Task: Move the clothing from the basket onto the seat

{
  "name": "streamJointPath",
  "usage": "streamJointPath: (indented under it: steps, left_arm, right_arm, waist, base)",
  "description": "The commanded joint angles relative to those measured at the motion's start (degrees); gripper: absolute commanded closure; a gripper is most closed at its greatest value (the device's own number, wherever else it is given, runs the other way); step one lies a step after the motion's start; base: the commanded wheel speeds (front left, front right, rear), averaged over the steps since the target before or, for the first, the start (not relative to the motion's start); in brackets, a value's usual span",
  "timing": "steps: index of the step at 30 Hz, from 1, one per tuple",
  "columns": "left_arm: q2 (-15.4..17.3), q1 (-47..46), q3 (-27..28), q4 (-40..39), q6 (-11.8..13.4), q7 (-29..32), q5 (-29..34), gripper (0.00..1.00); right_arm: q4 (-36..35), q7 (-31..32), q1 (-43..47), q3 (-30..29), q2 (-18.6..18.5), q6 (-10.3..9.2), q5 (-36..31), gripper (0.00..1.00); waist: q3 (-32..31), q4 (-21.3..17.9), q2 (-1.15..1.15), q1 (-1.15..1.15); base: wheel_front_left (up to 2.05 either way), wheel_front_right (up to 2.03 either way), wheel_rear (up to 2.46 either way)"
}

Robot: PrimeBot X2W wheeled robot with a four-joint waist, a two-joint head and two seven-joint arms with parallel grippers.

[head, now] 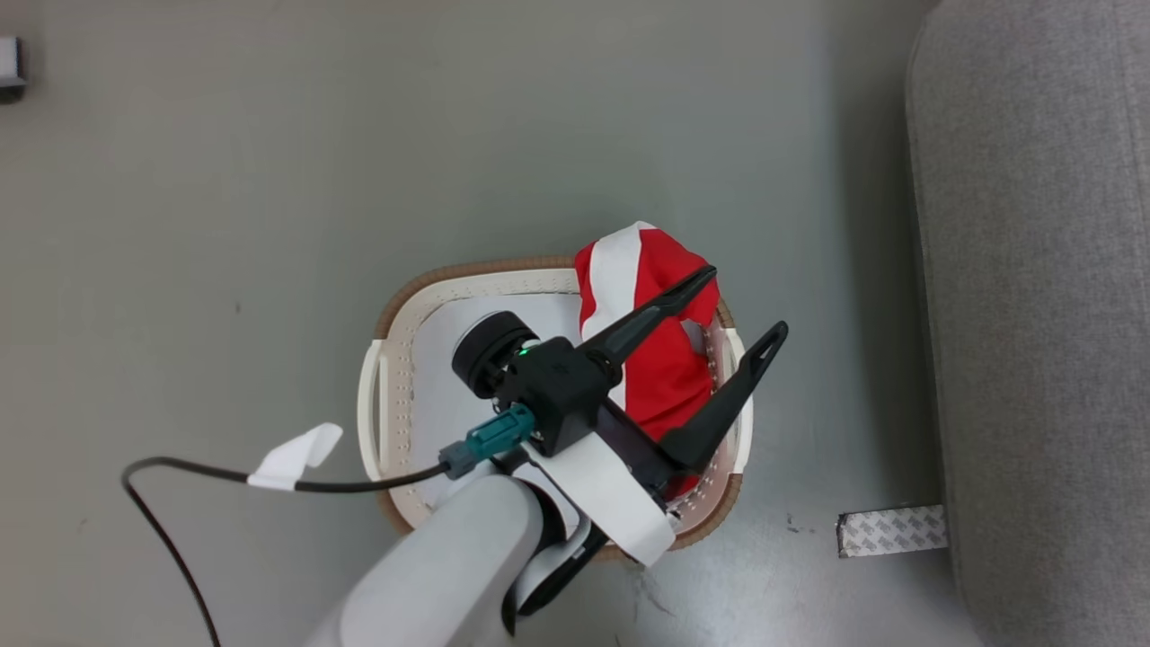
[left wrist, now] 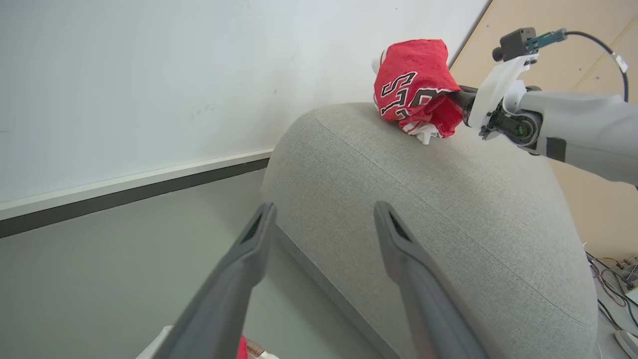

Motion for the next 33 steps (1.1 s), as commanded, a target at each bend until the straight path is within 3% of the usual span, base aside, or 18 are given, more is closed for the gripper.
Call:
streamJointPath:
  steps: [1,11,22,33]
  left_arm:
    - [0.3,-0.5,0.2,0.2,0.0,-0.3,-0.3,0.00]
    - [3.1,3.5,1.9,2.3,2.0,-0.6,-1.9,0.00]
    - [6.4,11.5,4.5,1.8,5.9,-3.3,-3.3,0.00]
    - [6.1,22.0,12.6,0.4,10.8,-6.1,-0.6,0.00]
  right_arm:
    - [0.5,-0.6,1.1,-0.4,0.5,-0.14,-0.4,0.00]
    - [-1.0,-5.1,12.8,4.3,8.5,-0.14,1.5,0.00]
    - [-21.4,-5.1,31.8,9.1,14.2,-0.14,4.5,0.00]
    - [-36.6,-5.0,44.0,16.0,18.4,-0.14,6.4,0.00]
  waist:
    - [0.1,0.2,-0.01,-0.01]
    - [-6.2,-4.5,-0.01,-0.01]
    - [-16.8,-7.3,-0.01,-0.01]
    - [-25.5,-3.3,-0.01,-0.01]
  base:
    - [0.00,0.00,0.00]
    - [0.00,0.00,0.00]
    - [0.00,0.00,0.00]
    - [0.00,0.00,0.00]
